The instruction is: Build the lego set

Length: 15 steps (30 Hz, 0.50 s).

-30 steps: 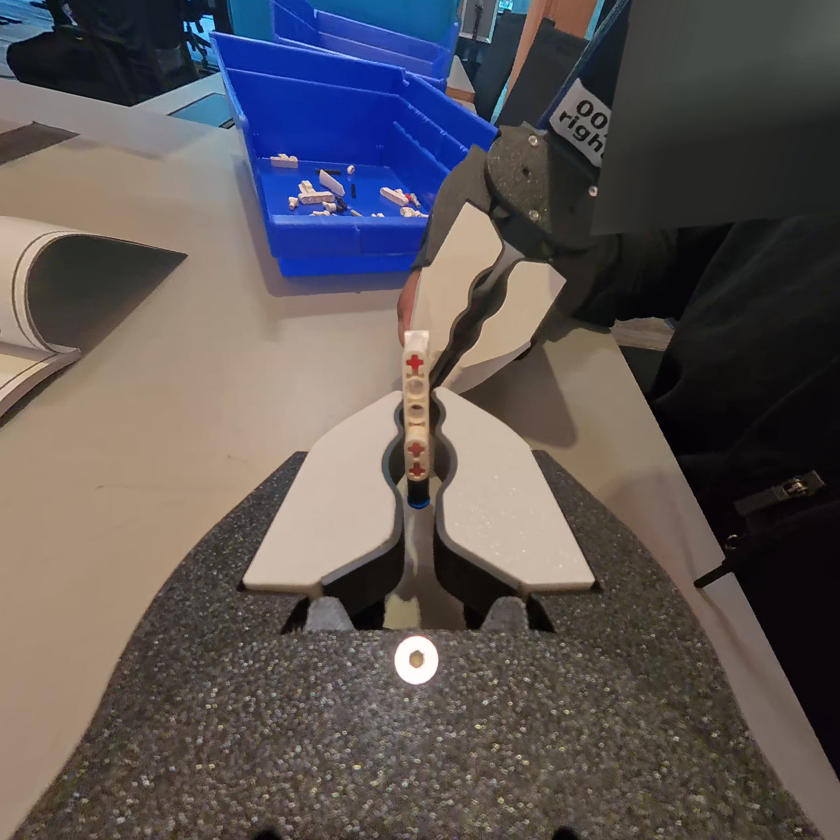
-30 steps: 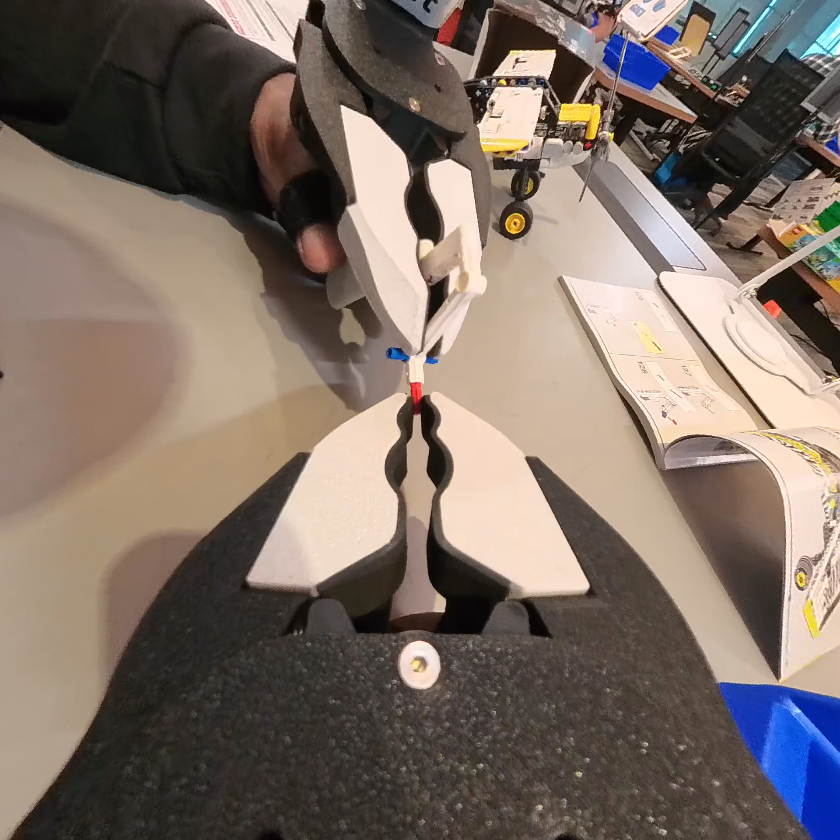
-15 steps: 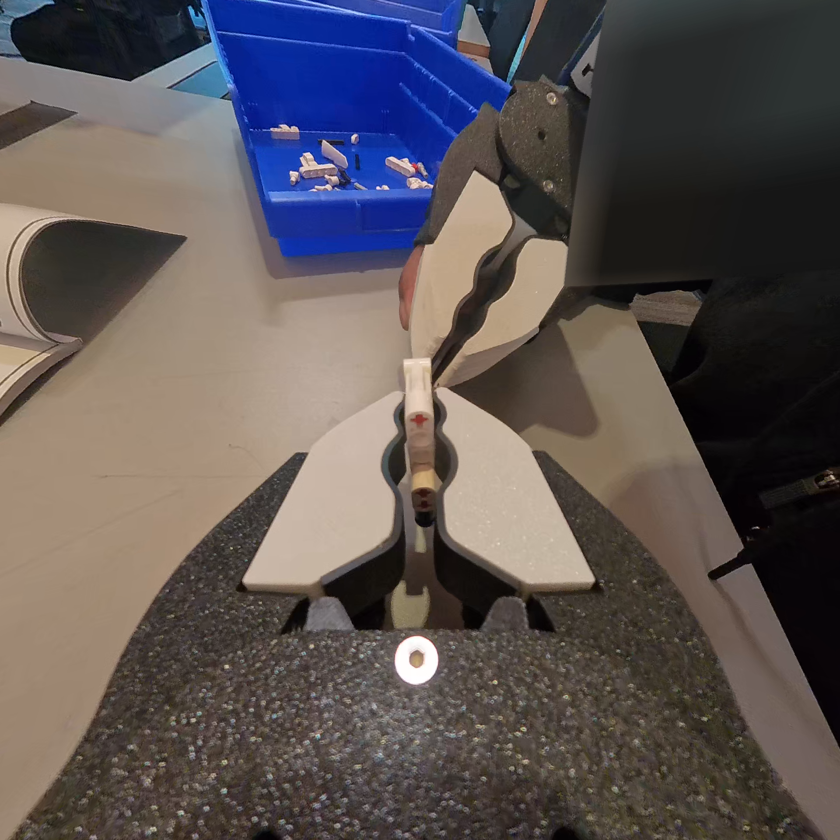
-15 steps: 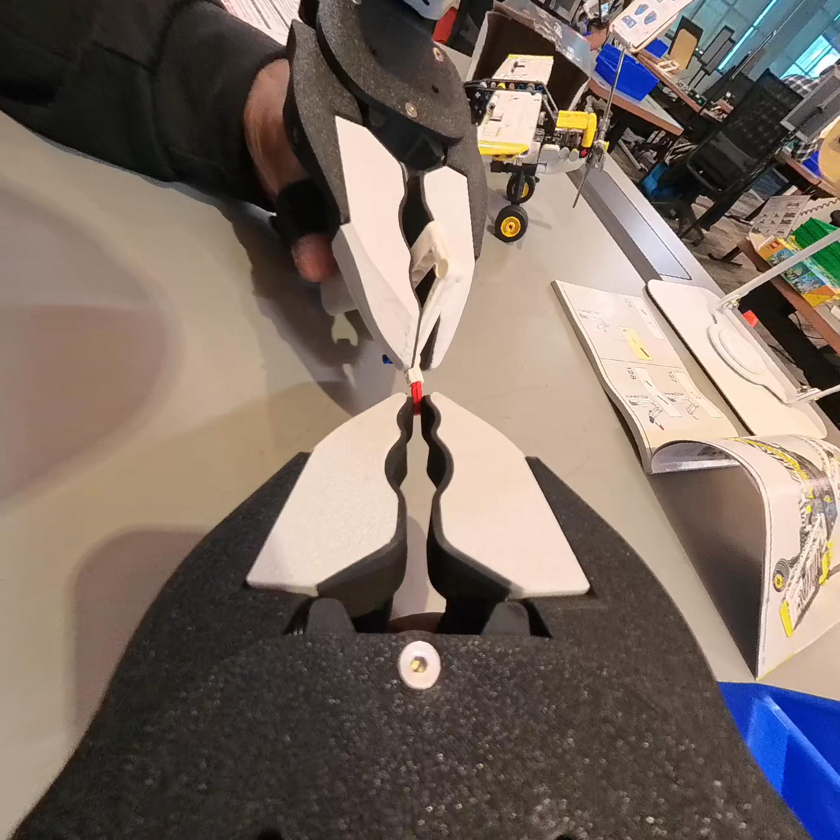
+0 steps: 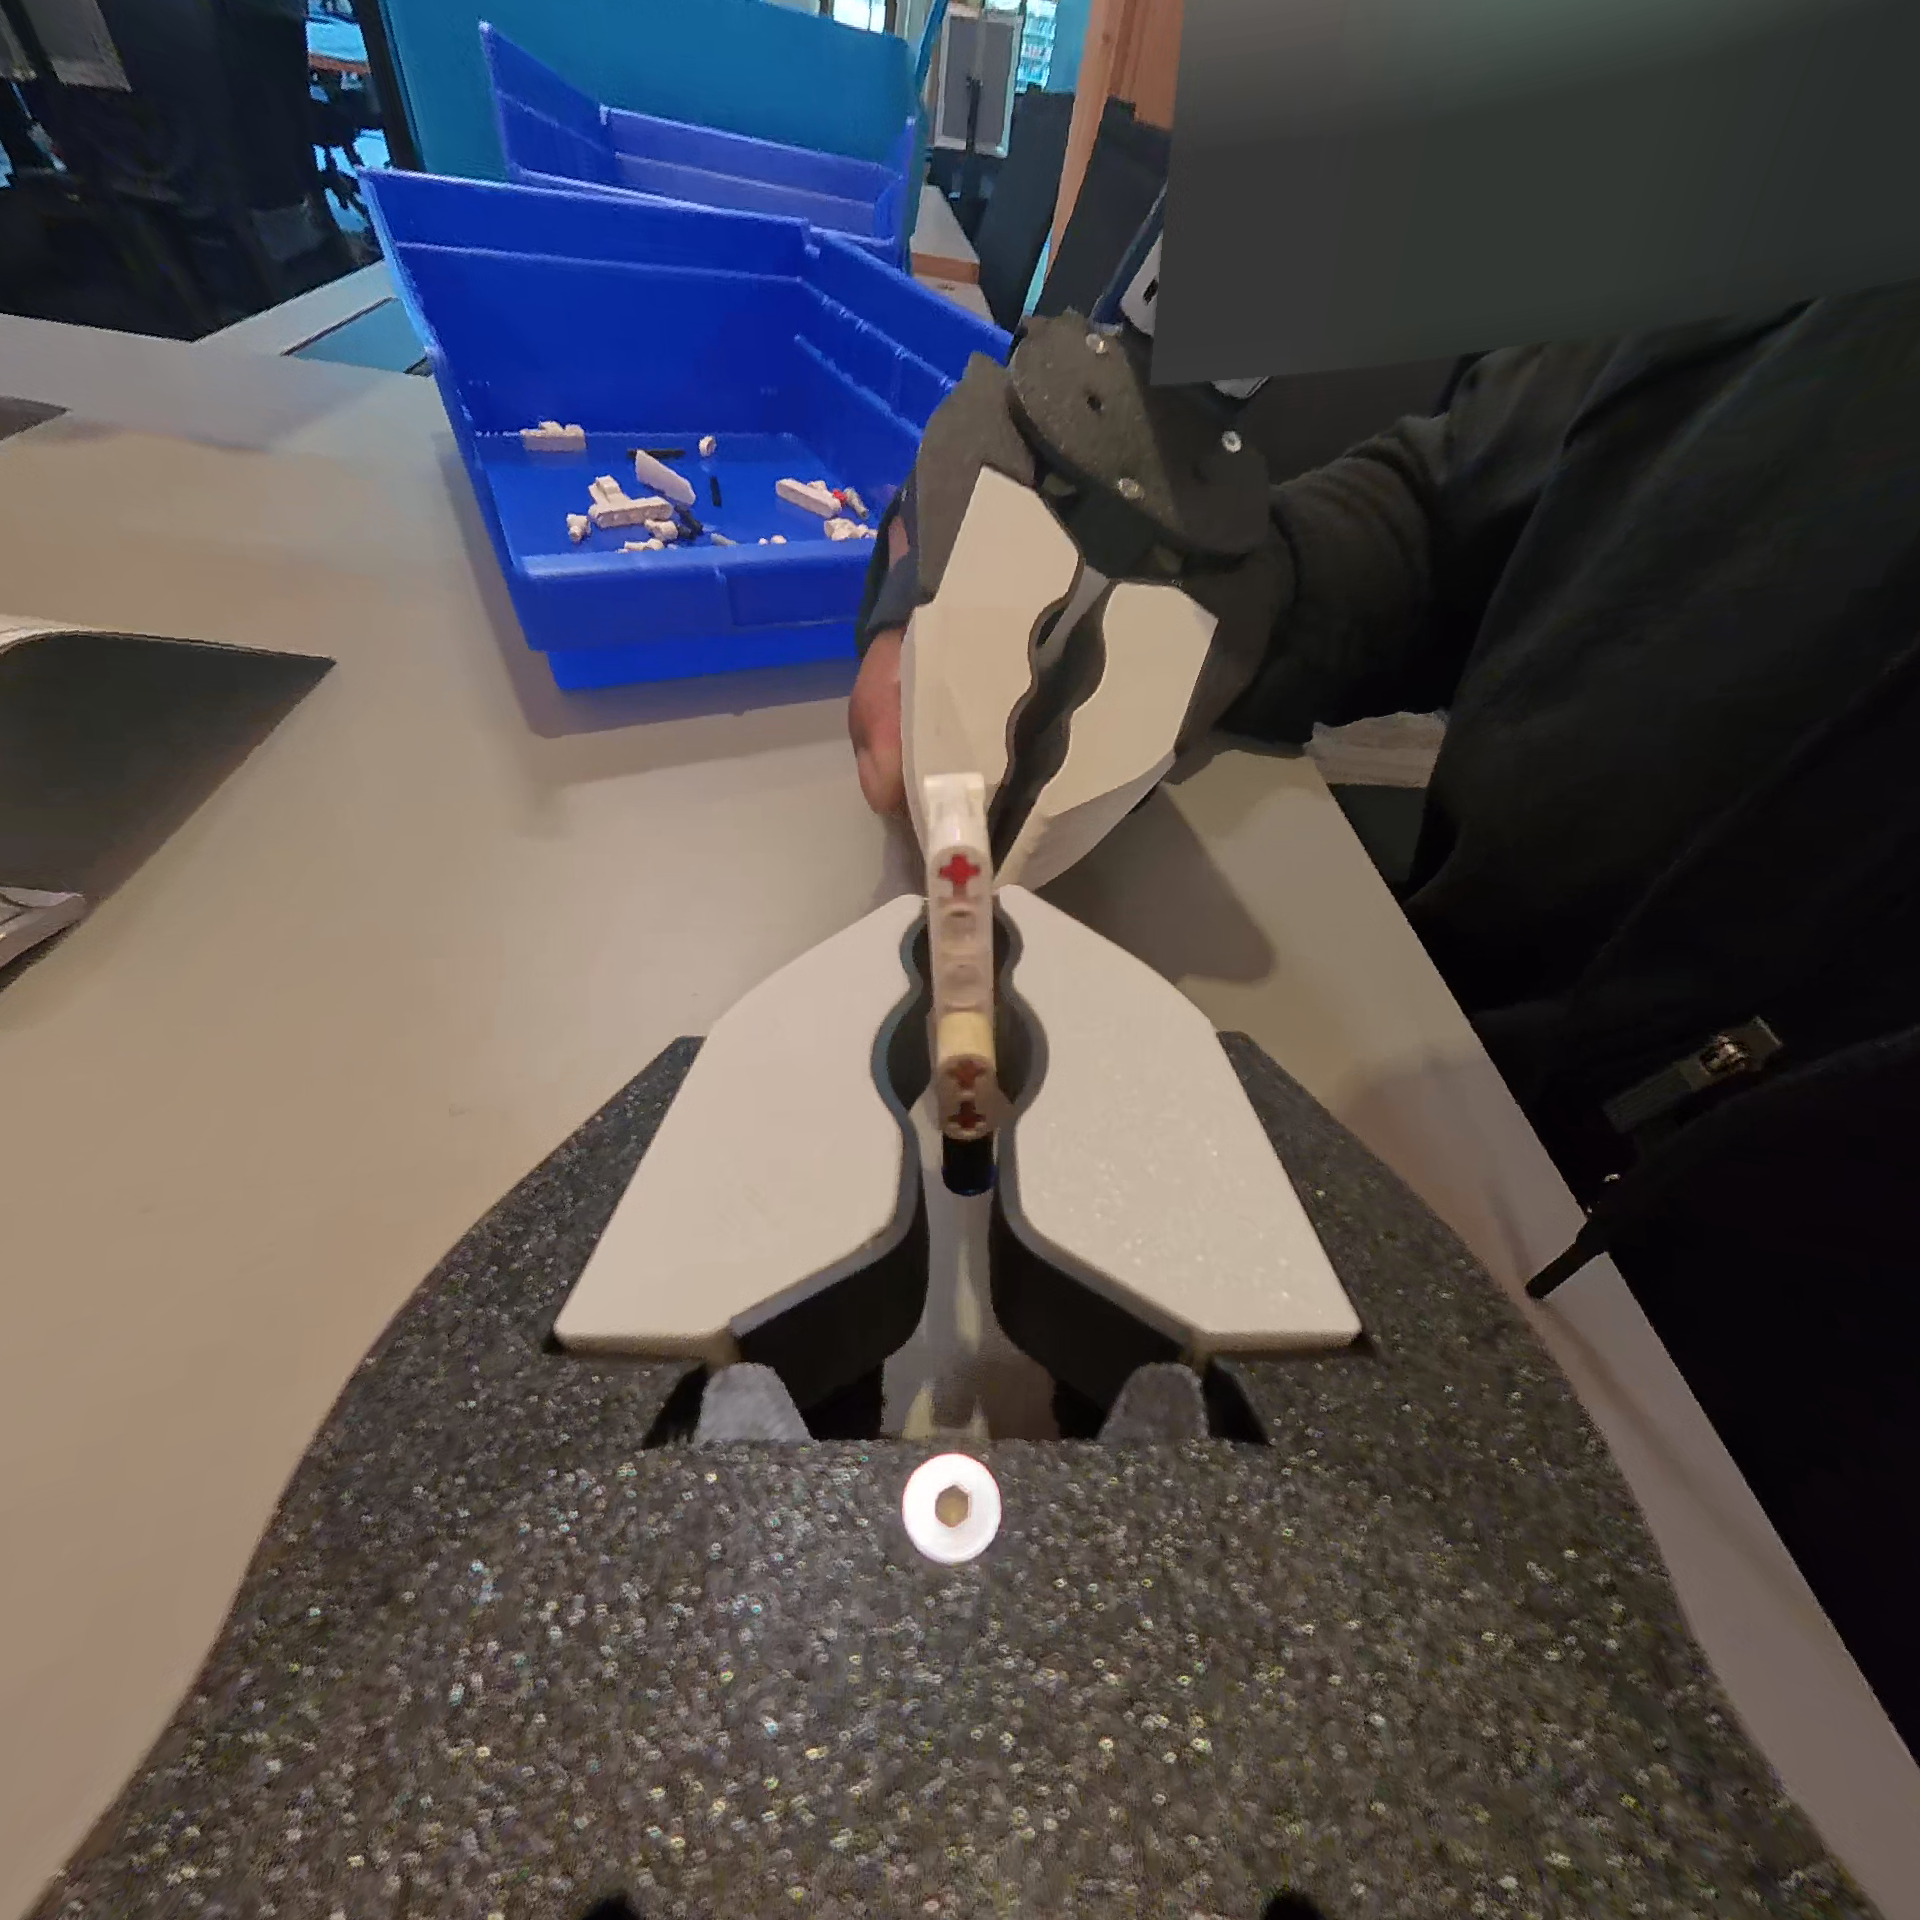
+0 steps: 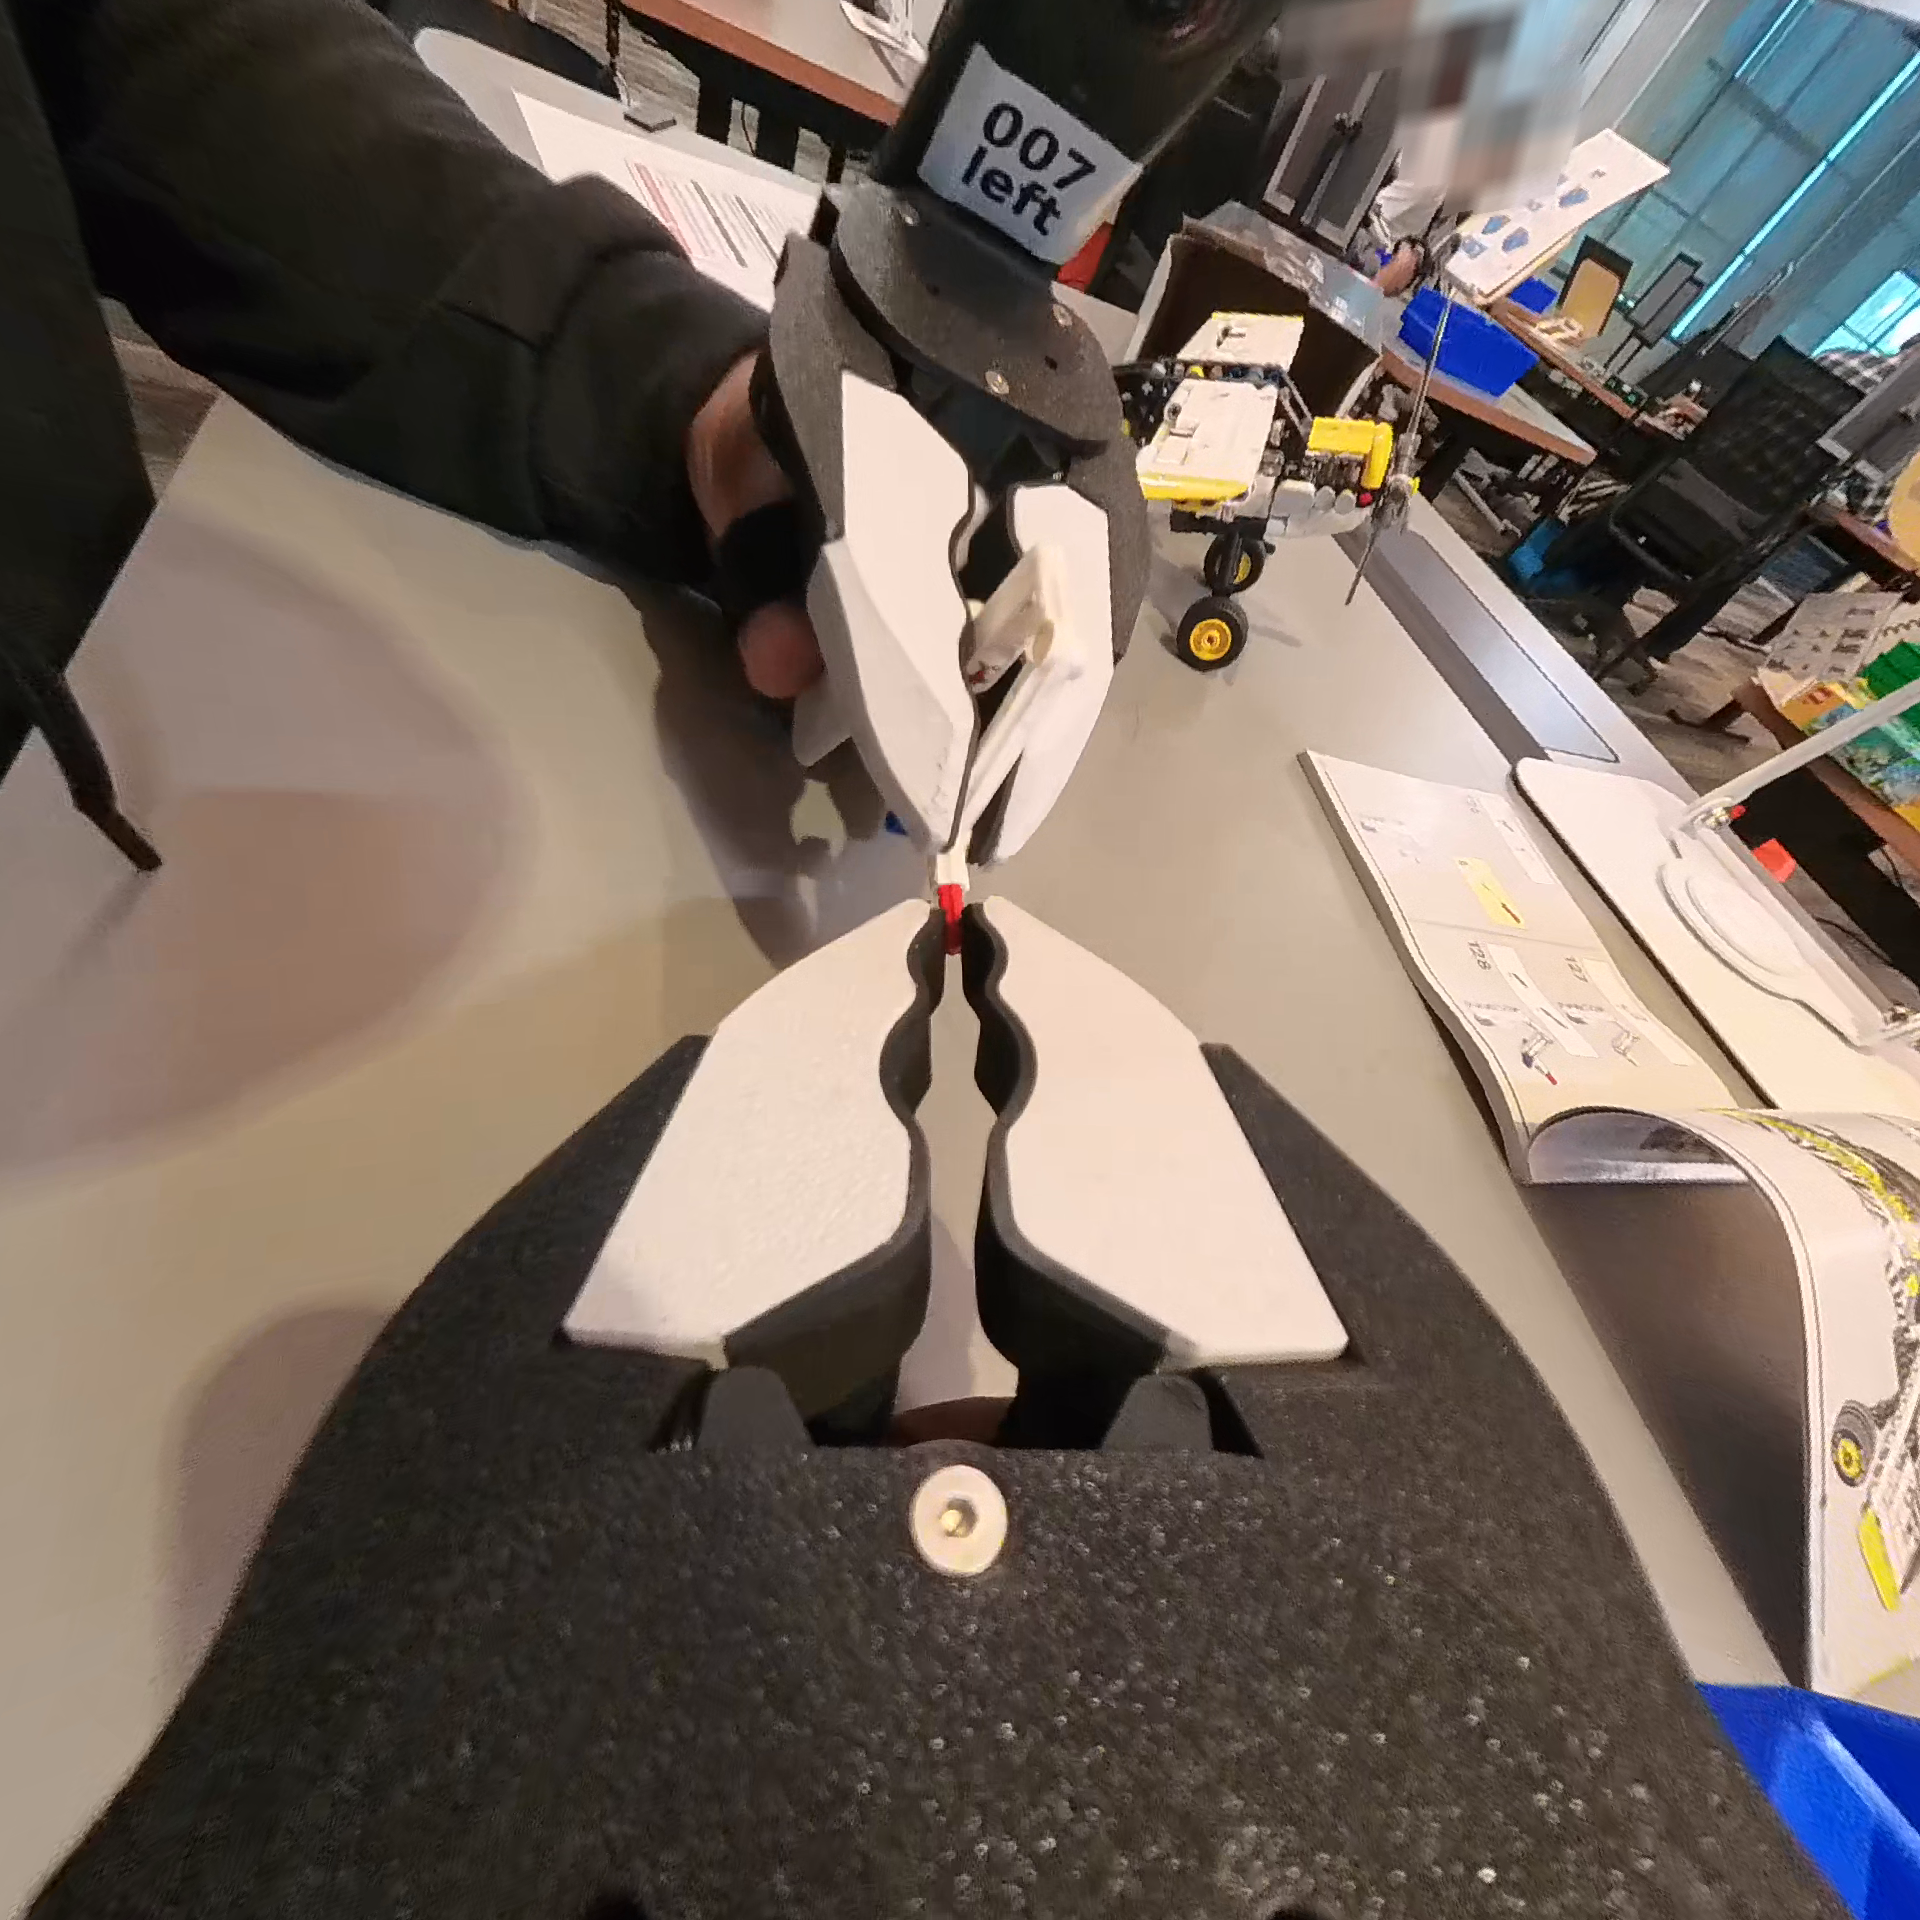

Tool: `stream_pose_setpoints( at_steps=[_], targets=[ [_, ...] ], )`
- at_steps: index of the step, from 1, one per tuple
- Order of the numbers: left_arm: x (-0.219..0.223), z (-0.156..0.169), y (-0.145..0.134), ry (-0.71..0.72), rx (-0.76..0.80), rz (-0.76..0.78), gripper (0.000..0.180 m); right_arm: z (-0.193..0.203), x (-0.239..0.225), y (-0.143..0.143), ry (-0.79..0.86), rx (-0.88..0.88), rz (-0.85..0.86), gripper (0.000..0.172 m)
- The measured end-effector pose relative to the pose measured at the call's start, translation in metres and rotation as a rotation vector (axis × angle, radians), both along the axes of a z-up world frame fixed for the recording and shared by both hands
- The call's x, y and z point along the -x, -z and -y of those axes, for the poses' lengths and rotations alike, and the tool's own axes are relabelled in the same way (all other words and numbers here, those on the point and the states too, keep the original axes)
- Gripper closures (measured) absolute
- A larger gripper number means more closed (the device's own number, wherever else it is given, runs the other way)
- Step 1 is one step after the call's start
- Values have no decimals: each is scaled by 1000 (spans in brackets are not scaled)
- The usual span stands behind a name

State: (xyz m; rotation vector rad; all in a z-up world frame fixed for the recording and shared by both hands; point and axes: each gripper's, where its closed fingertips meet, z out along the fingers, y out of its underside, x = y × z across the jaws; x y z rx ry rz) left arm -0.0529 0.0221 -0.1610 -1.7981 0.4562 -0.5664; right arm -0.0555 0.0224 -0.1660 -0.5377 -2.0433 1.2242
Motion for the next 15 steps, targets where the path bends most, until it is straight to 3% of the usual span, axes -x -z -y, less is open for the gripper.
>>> stream_pose_setpoints(
  at_steps=[15],
  targets=[
    [6, -4, -9, -45, -31, 82, 173, -3, 7, -6, 43, 56, -49, 168]
  ],
)
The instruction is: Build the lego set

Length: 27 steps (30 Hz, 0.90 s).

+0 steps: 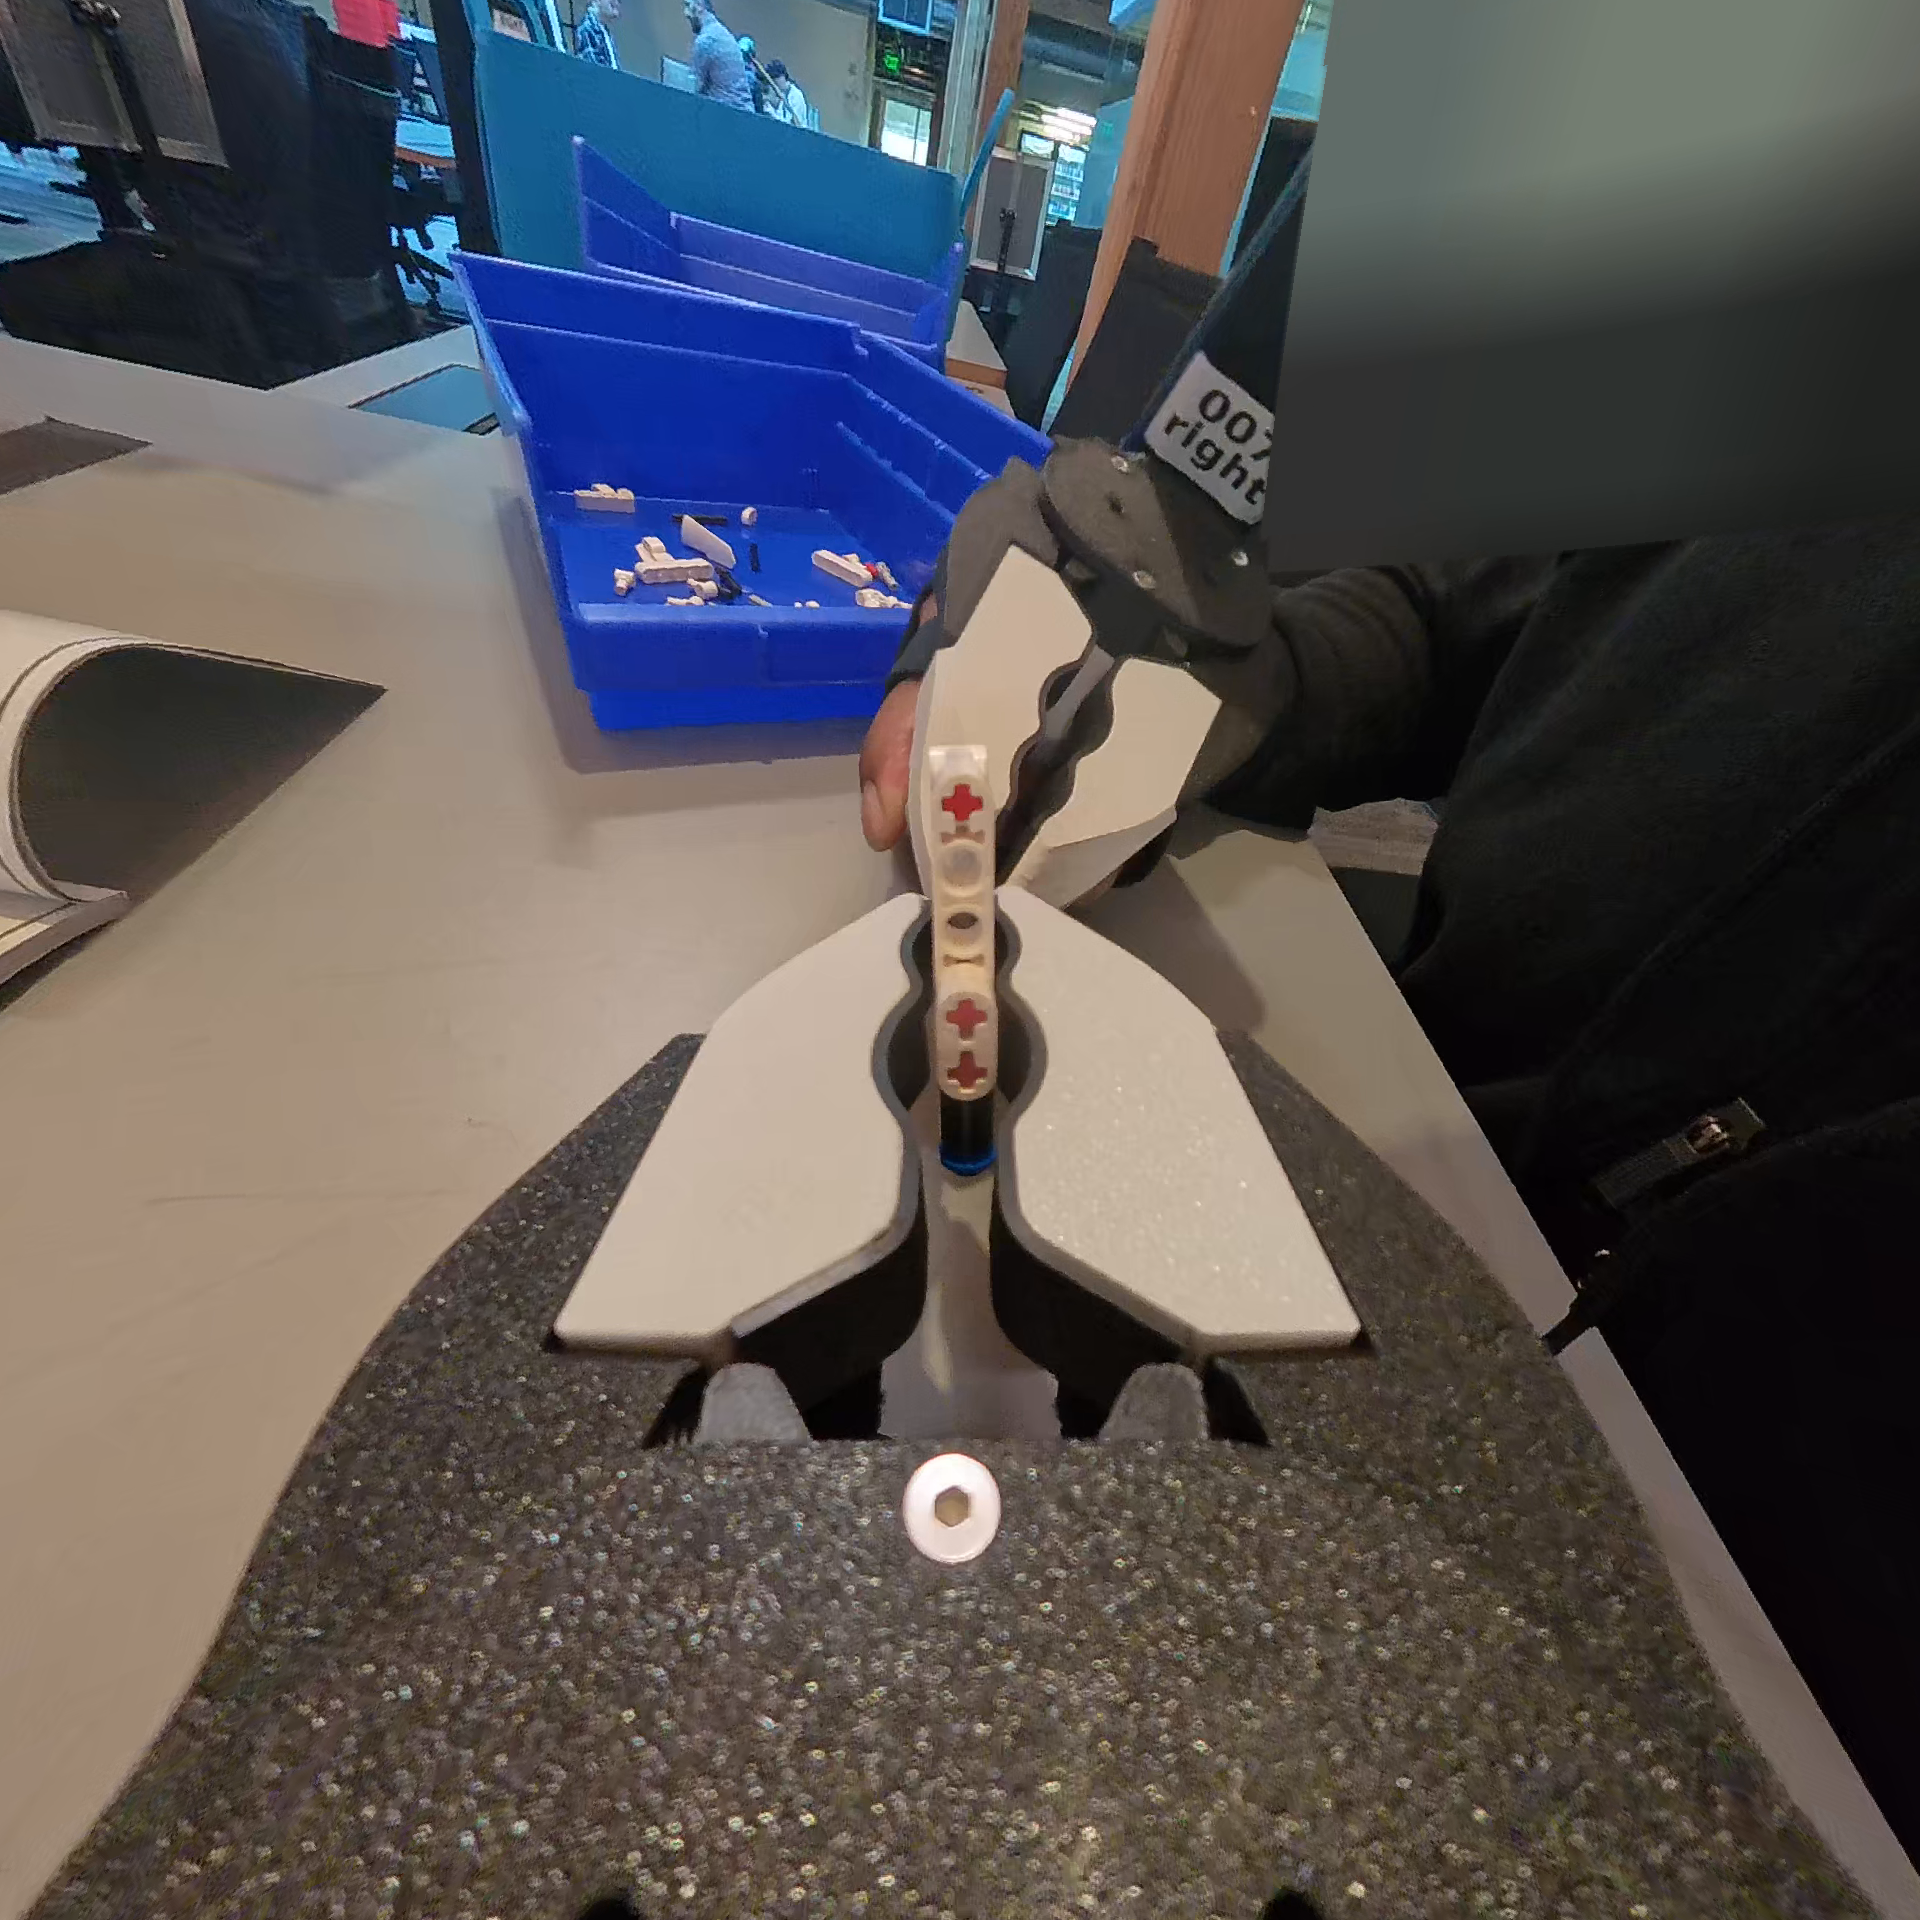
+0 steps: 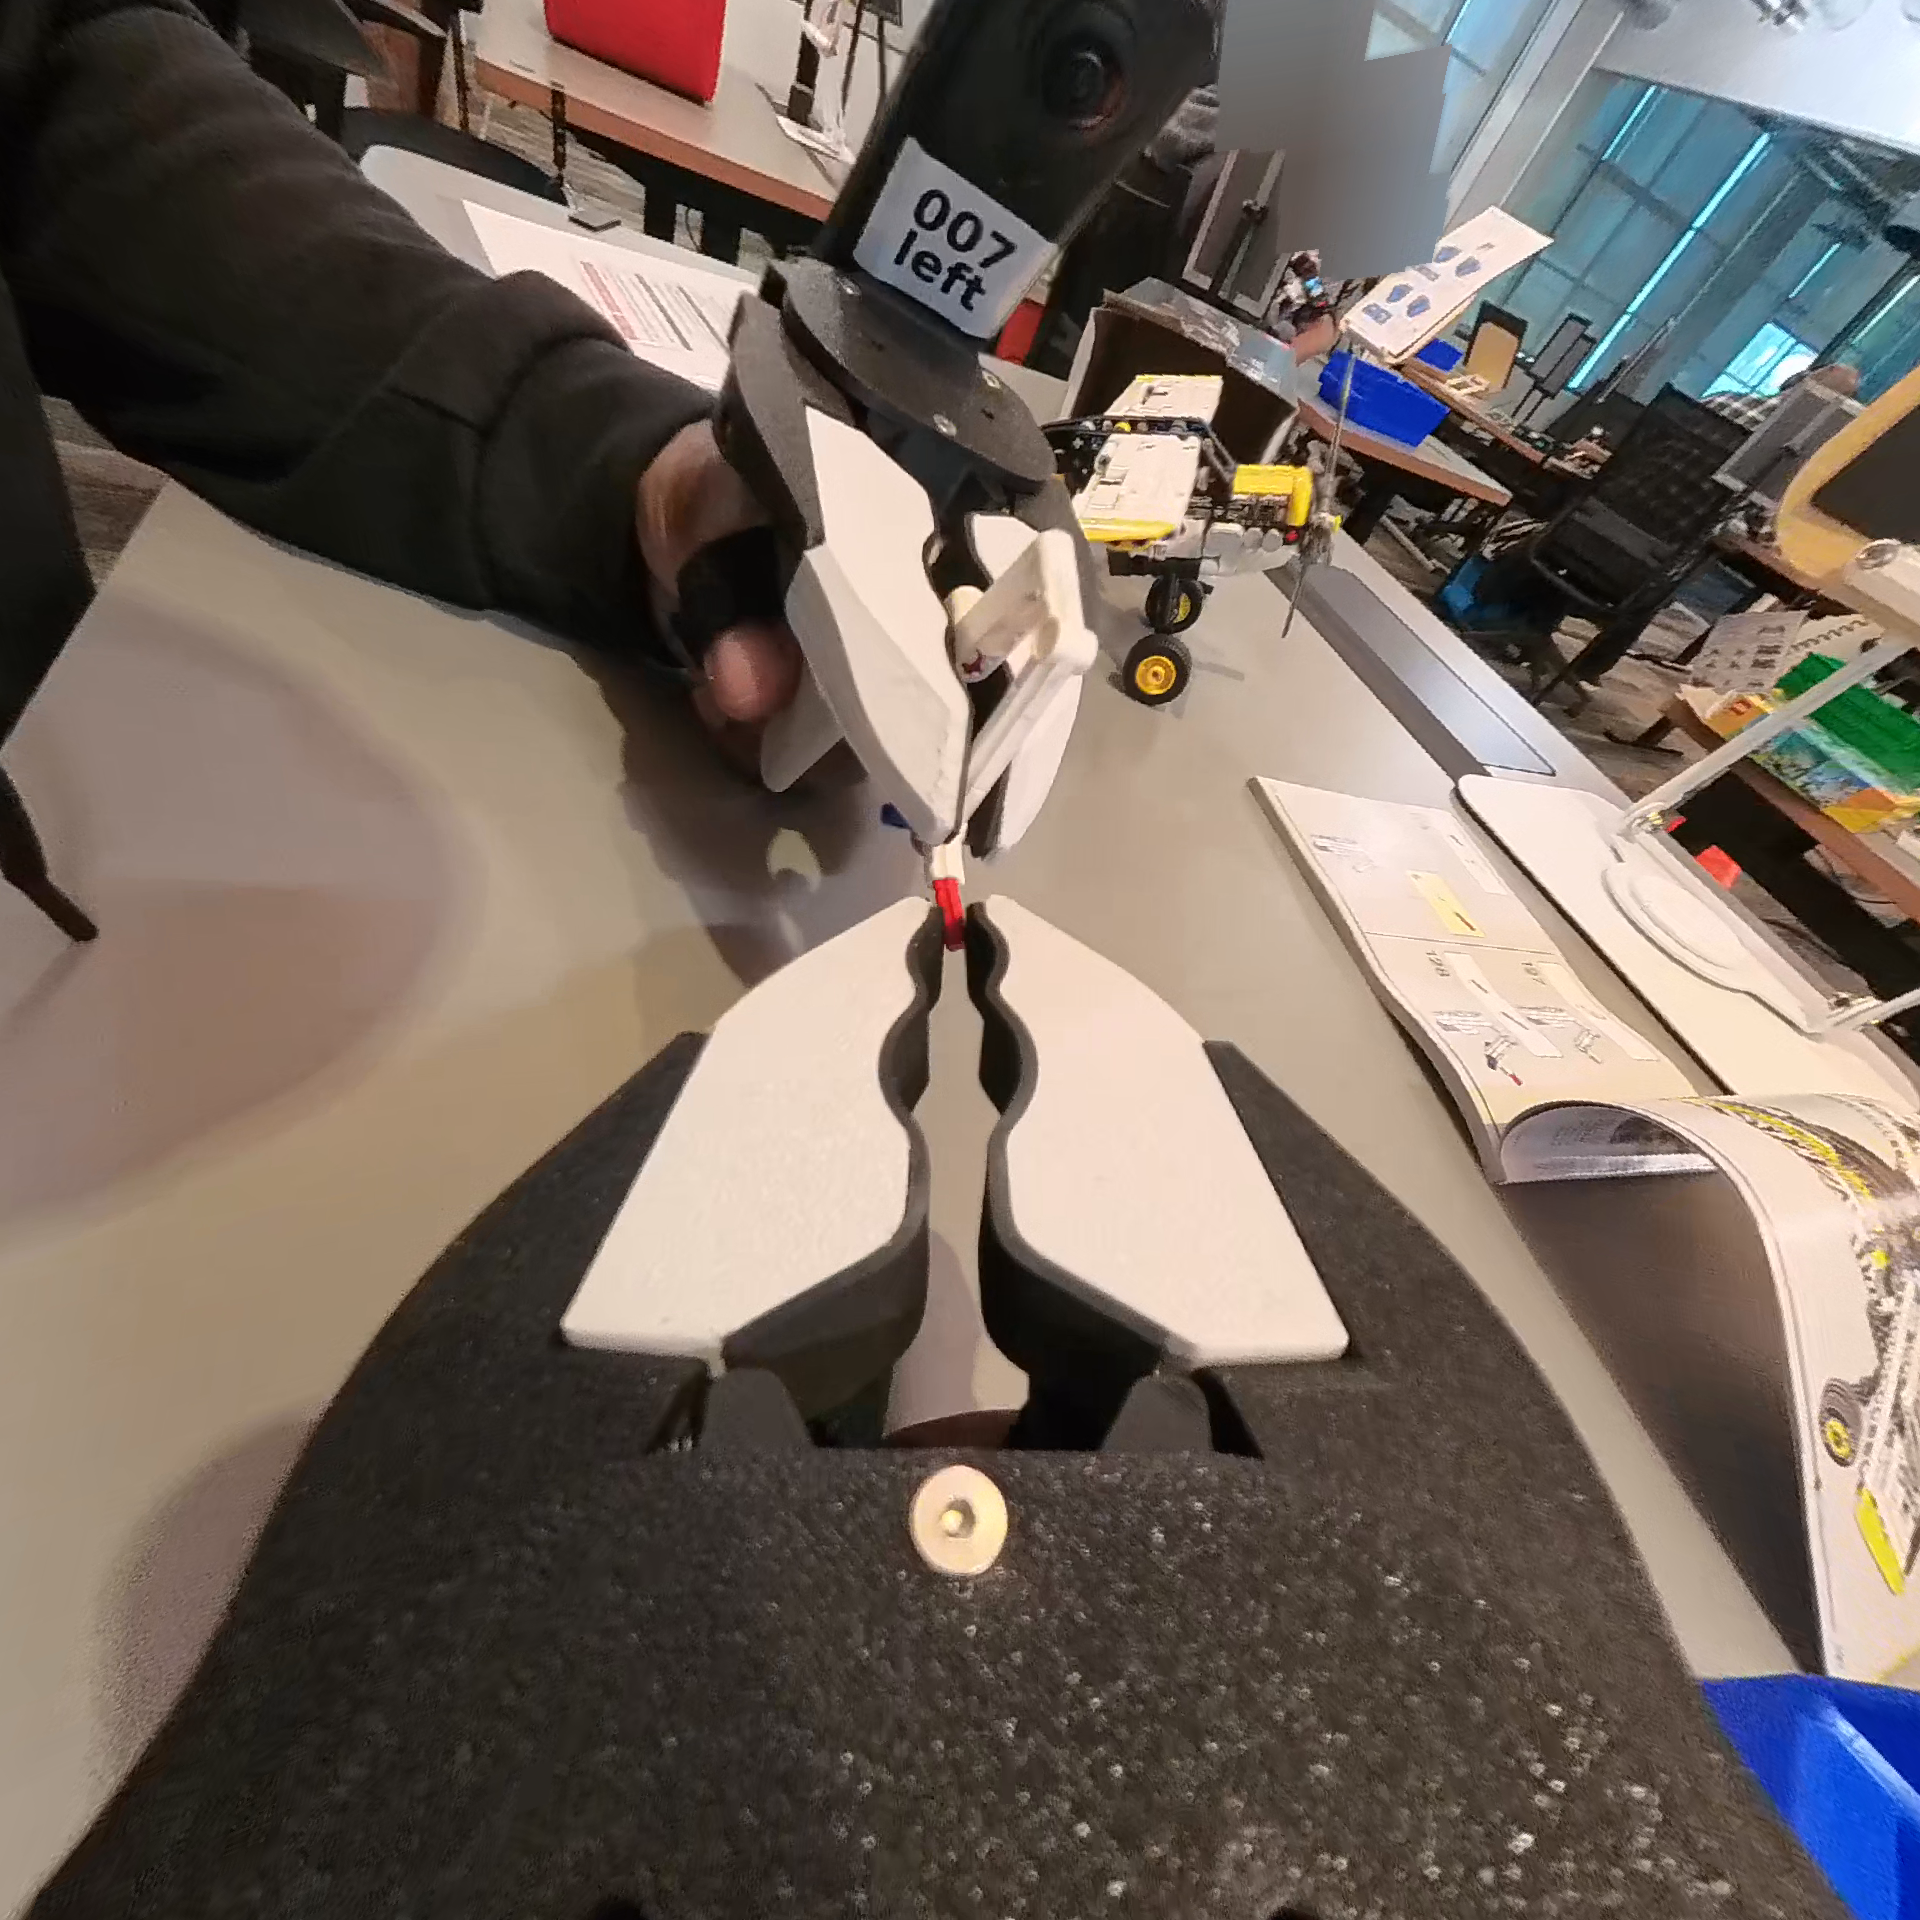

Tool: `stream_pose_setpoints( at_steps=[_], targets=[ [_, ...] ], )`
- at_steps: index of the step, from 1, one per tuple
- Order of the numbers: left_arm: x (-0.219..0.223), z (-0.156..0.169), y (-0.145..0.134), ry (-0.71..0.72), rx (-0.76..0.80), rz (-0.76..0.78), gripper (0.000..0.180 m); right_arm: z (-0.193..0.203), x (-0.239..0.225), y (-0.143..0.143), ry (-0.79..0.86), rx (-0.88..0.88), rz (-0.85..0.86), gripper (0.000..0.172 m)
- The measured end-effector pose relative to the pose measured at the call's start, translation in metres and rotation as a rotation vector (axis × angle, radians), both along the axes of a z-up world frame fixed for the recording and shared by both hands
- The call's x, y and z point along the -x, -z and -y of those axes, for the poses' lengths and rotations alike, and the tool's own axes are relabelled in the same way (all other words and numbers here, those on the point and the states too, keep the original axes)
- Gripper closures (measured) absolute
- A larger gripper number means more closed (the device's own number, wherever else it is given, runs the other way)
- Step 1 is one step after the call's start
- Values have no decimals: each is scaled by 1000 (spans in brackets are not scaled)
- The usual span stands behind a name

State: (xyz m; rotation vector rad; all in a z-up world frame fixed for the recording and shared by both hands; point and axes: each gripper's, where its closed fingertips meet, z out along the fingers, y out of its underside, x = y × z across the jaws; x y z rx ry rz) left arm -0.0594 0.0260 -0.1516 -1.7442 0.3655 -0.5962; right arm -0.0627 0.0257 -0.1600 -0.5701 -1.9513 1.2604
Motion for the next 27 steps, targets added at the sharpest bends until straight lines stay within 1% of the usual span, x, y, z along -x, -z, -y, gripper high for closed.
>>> stream_pose_setpoints(
  at_steps=[8, 16, 18, 24, 27],
  targets=[
    [1, -1, 0, -7, 1, 3, 173, 0, 2, 1, 23, -22, -20, 166],
    [3, -1, -3, -5, -5, 43, 173, -2, 4, 1, 40, -35, -32, 164],
    [2, 0, -4, 3, -2, 63, 173, -2, 5, 0, 45, -39, -39, 162],
    [3, -1, -8, 9, 21, 157, 173, -1, 4, -4, 47, -61, -87, 162],
    [3, -3, -11, 4, 24, 209, 173, -2, 6, -8, 70, -61, -110, 166]
  ],
)
